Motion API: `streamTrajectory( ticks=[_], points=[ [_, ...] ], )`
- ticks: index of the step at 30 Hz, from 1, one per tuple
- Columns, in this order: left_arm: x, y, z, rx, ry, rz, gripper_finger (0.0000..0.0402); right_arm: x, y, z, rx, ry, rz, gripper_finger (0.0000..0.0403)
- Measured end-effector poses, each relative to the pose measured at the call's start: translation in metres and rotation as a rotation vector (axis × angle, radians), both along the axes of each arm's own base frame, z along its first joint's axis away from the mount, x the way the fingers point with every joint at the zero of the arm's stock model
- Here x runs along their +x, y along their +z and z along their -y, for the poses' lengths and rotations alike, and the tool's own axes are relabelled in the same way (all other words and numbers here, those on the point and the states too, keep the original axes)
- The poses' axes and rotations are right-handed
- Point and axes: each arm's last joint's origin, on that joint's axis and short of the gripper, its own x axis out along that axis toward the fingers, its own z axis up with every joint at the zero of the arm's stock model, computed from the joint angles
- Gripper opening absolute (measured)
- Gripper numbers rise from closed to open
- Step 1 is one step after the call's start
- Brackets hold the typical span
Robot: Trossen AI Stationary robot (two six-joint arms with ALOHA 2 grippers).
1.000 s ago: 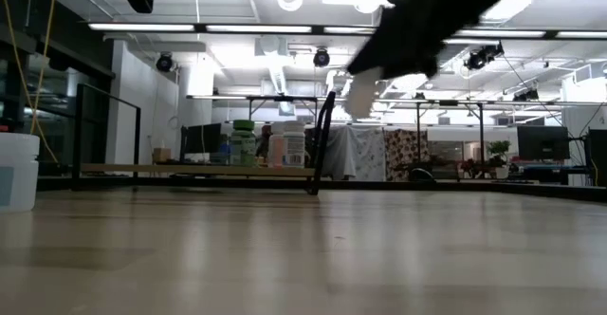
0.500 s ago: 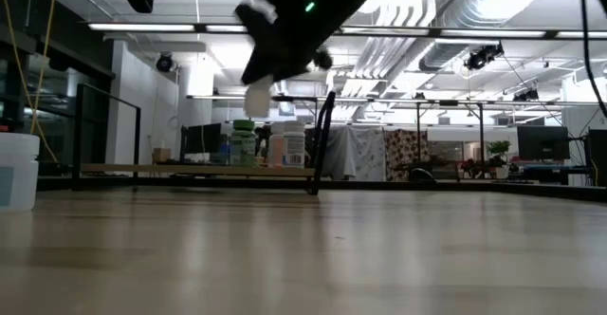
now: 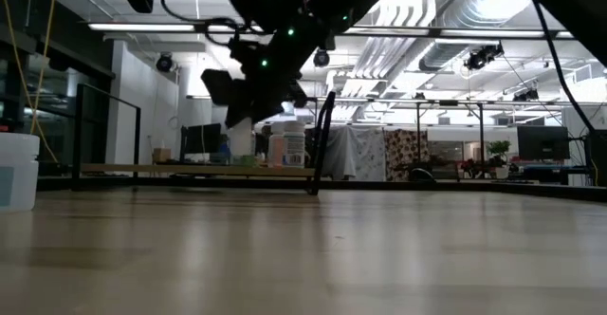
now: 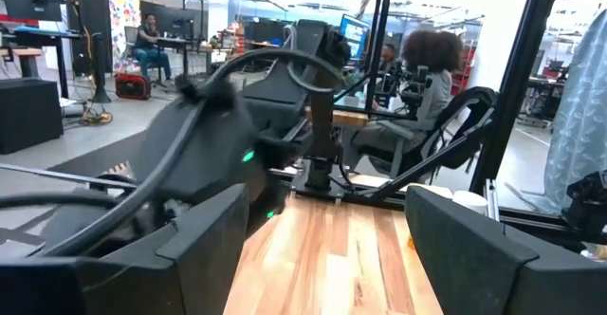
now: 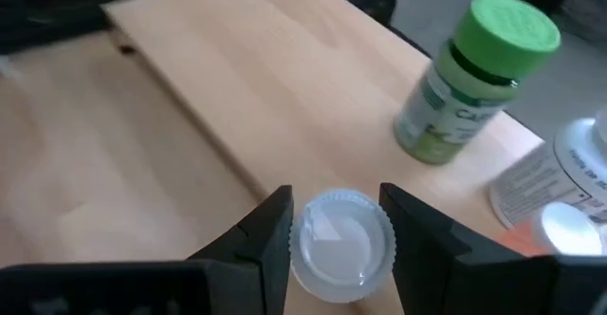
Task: Pick and place medicine bottles onto shelf by color
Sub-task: Put the small white pill bottle on the shelf, then put the small blue pill bottle on the shelf
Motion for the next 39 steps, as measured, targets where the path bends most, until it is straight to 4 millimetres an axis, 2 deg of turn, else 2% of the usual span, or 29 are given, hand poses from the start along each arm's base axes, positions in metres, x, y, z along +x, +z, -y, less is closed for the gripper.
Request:
streamTrajectory(
  ticks=[10,17,39],
  points=[
    [0.0,0.0,0.0,0.0,0.0,0.001,0.0275,-0.002,-0.006,0.018,0.046,-0.129,0.014,0.0129],
    [0.0,0.0,0.0,0.0,0.0,0.0,0.0275,-0.003,-0.006,0.027,0.088,-0.157,0.042,0.0131],
    [0.0,0.0,0.0,0.0,0.0,0.0,0.0275,-0.005,-0.006,0.034,0.054,-0.143,0.001,0.0202]
  ],
)
